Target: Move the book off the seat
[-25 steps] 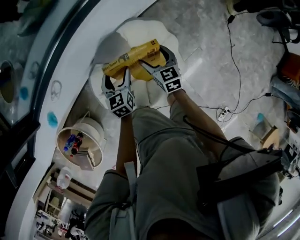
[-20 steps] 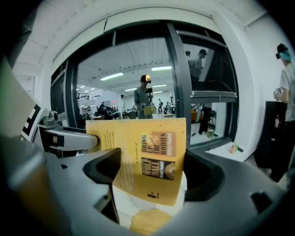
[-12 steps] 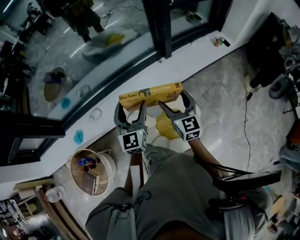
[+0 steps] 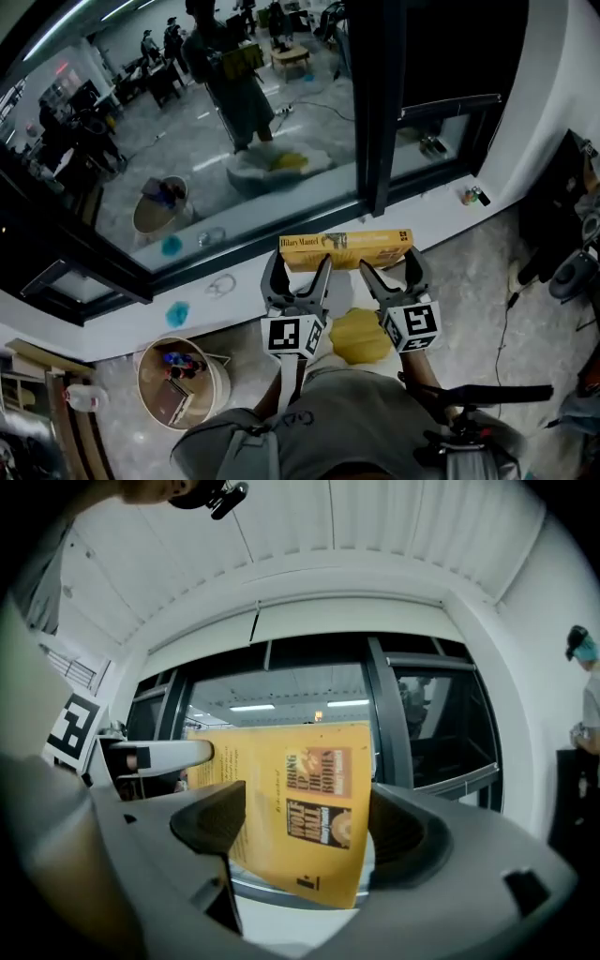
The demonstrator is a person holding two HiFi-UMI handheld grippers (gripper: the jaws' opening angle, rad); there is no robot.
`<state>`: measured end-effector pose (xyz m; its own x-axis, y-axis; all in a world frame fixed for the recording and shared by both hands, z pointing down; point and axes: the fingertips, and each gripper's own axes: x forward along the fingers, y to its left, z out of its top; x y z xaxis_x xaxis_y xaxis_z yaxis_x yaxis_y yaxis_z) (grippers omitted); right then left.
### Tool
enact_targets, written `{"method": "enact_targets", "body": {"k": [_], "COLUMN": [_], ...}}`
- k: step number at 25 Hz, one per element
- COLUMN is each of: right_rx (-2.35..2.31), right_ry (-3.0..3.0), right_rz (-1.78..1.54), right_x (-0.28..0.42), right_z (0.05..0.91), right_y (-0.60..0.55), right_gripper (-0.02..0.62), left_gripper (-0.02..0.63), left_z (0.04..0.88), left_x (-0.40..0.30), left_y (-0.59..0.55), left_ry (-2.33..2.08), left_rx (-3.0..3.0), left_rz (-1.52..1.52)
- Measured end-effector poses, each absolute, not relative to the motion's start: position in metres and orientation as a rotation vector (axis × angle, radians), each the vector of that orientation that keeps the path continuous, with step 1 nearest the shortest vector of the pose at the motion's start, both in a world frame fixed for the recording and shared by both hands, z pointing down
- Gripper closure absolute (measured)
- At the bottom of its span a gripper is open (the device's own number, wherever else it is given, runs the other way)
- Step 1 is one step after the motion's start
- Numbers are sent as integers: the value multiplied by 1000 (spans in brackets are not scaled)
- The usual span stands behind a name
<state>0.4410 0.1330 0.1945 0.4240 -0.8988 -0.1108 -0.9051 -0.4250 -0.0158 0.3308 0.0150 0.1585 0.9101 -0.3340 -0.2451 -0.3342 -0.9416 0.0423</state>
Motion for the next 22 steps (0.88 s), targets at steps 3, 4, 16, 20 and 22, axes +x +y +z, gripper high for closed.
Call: {"method": "enact_targets", "body": {"k": [3,4,16,20,22], "right_rx": [-2611,-2614,-2562,-2349,-2214], "right_ry": [1612,1602,1694,1954,2055], "right_rz": [177,189,239,186,178], "right_x": [441,441,441,421,407], "right_z": [192,191,205,218,218], "right_y": [145,147,148,148,146], "right_gripper": [192,192,192,192,192], "left_gripper": [221,221,219,219,219], "left_z": [169,169,191,207,214], "left_x": [334,334,327,291,269], "left_y": [24,25,35,61,76], "left_ry": [509,506,673,971,1127], "left_rx": [-3067,-3072,-3014,-2929,-2870], "left_rz": [353,361,279,201,147]}}
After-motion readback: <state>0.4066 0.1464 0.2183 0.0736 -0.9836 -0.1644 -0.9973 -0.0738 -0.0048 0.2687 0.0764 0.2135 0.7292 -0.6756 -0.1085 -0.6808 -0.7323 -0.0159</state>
